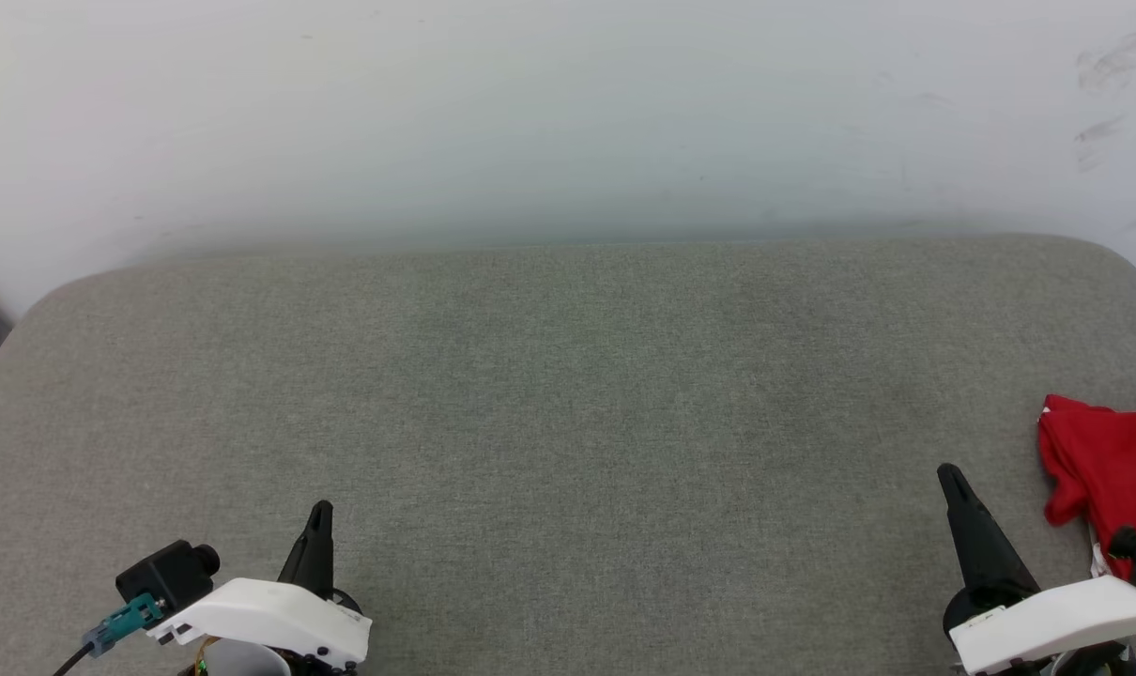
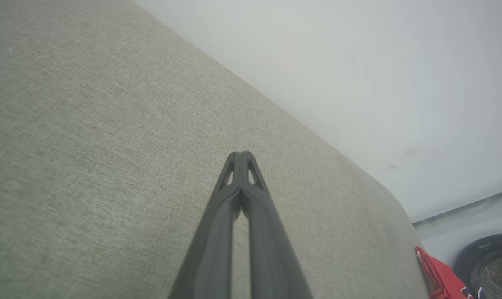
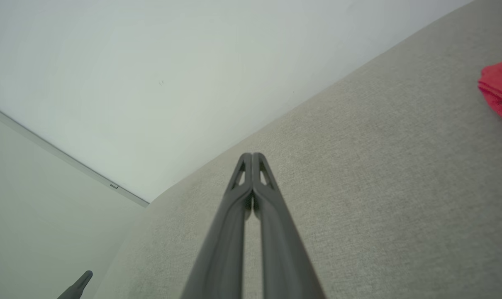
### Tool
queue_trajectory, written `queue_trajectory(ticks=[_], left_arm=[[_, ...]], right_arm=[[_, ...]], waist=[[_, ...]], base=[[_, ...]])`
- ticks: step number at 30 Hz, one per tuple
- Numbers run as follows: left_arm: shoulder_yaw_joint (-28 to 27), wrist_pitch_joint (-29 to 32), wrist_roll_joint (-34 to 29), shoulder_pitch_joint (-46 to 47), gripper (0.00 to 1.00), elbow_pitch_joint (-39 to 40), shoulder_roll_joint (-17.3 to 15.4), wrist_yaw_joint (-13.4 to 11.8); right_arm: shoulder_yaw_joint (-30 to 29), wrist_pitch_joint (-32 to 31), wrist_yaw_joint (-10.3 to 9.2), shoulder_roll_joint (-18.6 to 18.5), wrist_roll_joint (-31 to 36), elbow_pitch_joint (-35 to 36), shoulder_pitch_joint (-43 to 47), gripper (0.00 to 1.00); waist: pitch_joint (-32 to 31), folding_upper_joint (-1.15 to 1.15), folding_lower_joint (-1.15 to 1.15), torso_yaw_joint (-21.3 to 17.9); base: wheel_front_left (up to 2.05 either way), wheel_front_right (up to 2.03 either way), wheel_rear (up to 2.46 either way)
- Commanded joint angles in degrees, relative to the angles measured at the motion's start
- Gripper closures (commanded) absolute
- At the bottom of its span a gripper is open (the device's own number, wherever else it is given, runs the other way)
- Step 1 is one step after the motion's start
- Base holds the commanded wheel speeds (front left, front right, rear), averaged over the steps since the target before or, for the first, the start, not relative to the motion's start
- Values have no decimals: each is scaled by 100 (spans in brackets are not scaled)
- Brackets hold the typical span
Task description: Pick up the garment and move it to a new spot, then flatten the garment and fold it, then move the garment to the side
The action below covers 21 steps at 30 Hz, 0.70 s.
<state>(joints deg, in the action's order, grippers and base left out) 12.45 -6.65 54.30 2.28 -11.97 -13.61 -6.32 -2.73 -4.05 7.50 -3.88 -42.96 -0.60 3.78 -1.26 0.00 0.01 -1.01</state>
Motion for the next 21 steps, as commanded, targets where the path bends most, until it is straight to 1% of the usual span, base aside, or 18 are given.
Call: queue_trajectory(ticks=[1,21], left_arm=[[-116,47,169,161,100,50,21,74],[-629,405,1294,245,100,-16,314,475]], right_arm=[[-4,17,0,-49,-234,2,-176,100],[-40,0,0,-65,-1722,-397,-444,100]], waist=[[3,0,0,2],[35,0,-1,24]], base=[[0,0,0],[0,0,0]])
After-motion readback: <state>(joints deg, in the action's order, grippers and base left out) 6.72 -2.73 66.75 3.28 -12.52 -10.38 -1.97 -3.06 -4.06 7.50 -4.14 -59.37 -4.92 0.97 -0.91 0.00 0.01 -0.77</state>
